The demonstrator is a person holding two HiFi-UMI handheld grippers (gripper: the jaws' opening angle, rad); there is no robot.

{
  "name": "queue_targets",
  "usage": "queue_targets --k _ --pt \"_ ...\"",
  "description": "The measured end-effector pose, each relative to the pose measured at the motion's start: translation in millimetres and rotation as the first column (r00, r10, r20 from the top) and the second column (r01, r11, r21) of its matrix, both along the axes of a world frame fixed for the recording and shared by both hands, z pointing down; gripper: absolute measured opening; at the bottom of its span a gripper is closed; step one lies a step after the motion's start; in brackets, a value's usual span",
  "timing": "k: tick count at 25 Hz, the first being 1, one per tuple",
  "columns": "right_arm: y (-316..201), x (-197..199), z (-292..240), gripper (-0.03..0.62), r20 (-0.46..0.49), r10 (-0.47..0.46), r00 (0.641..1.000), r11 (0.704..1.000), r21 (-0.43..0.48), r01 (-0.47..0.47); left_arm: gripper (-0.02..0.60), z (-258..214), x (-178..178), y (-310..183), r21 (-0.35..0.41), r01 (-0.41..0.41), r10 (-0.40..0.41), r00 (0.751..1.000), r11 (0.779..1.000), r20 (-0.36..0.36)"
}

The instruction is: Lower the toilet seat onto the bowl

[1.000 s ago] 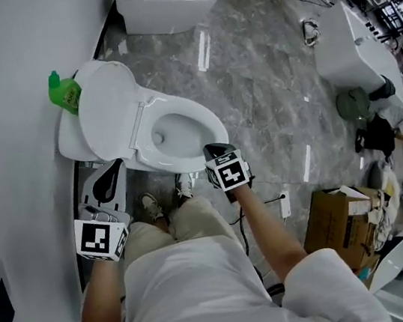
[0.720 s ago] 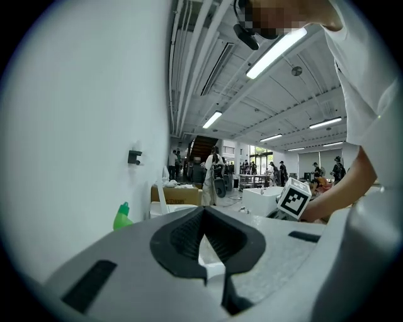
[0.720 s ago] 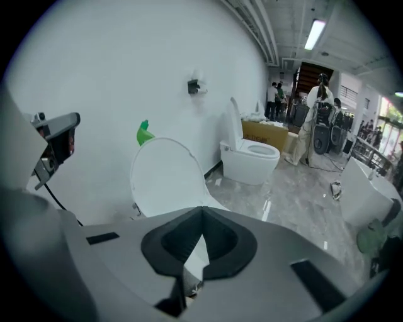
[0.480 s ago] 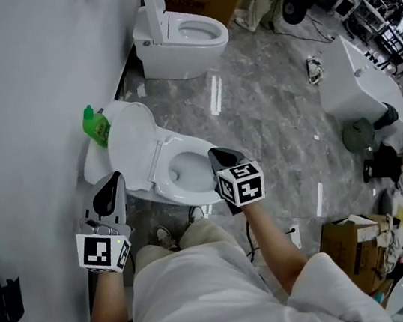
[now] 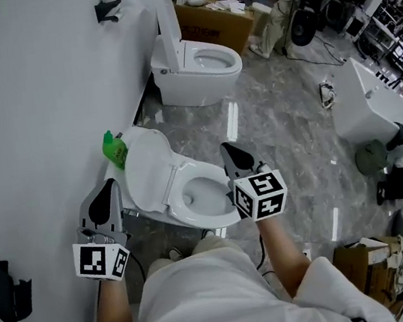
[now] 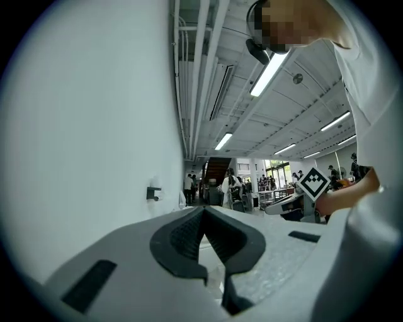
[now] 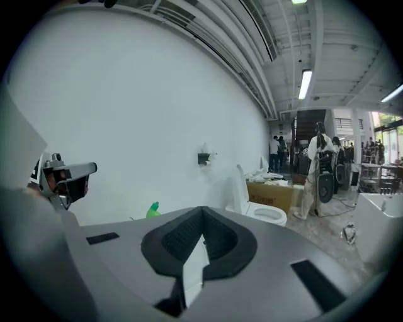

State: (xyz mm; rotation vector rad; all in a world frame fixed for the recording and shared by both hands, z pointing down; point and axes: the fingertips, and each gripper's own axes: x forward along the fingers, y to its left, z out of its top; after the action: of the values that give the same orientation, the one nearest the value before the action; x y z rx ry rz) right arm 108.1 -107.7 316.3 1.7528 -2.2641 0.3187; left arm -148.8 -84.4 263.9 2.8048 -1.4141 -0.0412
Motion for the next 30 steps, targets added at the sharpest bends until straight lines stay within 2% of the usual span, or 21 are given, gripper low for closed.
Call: queue_targets --k 7,10,13,17,21,24,30 --pt "-2 -4 -71 -0.003 0.025 -0.070 0.997 0.984 0.164 0.065 0.001 -43 -22 4 0.073 0.101 -0.101 0.995 0.992 -0.010" --pt "2 -2 -98 -0.003 0.036 -0.091 0.995 0.972 0.222 0.081 0.000 -52 -34 12 0.077 0.144 -0.143 0.990 0.987 -0.016" --pt "3 0 -116 -0.003 0.005 -0.107 0.994 0.959 0.264 0.102 0.000 -54 -47 19 0.072 0.186 -0.185 0.983 0.980 -0.021" --pt "5 9 -126 -0.003 -0.047 -0.118 0.992 0.949 0.288 0.127 0.000 -63 -61 28 0.083 0.250 -0.247 0.968 0.965 -0.048" --pt "12 17 -129 -0.003 -0.020 -0.098 0.995 0.949 0.298 0.100 0.000 -63 -73 33 0.088 0.282 -0.278 0.959 0.955 -0.053" --pt "17 26 -125 -0.003 0.009 -0.068 0.998 0.955 0.291 0.062 0.000 -56 -75 28 0.070 0.286 -0.284 0.958 0.956 -0.048" --pt "30 51 -121 -0.003 -0.009 -0.017 1.000 0.961 0.275 0.019 0.000 -52 -58 24 0.063 0.249 -0.248 0.968 0.966 -0.027"
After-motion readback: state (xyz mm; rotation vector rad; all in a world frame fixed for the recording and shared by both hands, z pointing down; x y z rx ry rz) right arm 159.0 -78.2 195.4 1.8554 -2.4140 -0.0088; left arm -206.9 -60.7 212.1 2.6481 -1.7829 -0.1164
